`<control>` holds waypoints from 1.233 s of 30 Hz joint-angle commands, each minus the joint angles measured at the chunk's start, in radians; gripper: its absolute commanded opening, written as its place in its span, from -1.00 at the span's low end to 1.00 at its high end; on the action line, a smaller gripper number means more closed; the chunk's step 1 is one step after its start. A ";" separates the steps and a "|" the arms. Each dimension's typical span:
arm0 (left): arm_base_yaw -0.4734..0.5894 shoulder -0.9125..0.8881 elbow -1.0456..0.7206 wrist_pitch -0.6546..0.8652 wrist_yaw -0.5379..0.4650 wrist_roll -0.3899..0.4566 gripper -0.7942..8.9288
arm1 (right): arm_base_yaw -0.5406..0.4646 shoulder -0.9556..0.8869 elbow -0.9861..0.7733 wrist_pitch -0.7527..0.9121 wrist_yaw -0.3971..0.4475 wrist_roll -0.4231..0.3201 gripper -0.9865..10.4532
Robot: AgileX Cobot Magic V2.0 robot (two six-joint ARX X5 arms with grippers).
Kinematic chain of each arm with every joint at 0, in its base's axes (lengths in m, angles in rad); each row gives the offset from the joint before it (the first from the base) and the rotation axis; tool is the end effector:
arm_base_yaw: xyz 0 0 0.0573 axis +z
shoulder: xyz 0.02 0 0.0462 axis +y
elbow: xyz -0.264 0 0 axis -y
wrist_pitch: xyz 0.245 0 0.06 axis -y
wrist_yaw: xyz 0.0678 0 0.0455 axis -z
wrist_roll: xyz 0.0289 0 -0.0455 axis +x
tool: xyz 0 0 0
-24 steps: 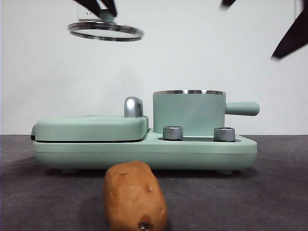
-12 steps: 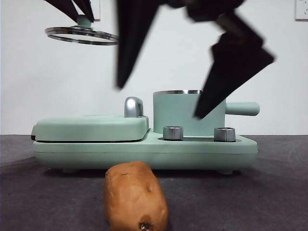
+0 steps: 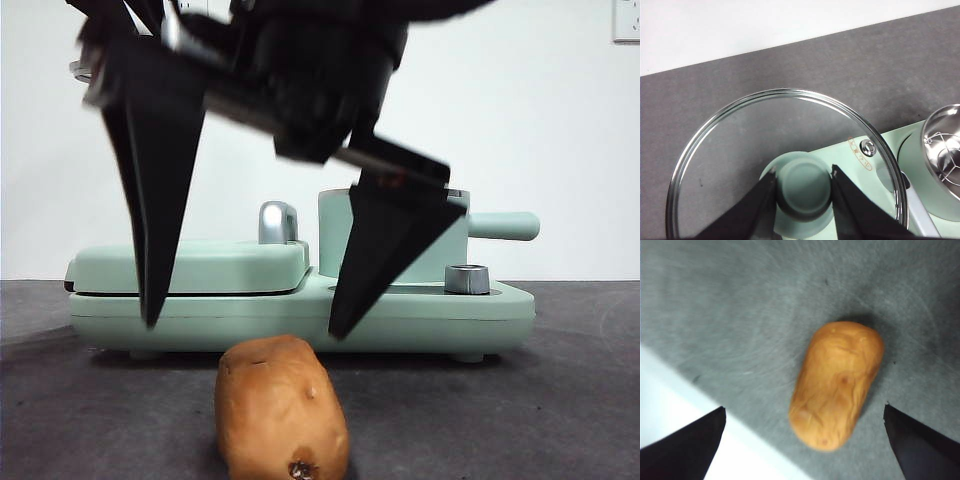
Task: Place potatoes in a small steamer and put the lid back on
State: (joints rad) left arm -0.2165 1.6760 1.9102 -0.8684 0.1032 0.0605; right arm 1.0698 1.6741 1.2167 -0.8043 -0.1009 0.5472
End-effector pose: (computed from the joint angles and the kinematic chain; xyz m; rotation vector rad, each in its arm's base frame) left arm 0.3411 -0.0781 0.4241 0.0940 0.6264 -0.3281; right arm 0.1525 0.2846 0.2198 -0.1824 1.3761 0.6372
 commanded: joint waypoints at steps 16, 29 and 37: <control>0.008 -0.004 0.036 0.023 0.002 0.019 -0.83 | 0.010 0.132 0.016 0.050 0.052 0.019 -0.24; 0.008 -0.004 0.036 0.021 0.002 0.019 -0.83 | -0.041 0.132 0.016 0.044 -0.006 0.018 -0.48; 0.008 -0.004 0.035 0.016 0.002 0.026 -0.83 | -0.077 0.129 0.136 -0.072 -0.015 -0.016 -0.48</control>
State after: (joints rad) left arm -0.2070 1.6760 1.9102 -0.8738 0.1032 0.0685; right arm 0.9897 1.7885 1.3113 -0.8719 -0.1192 0.5503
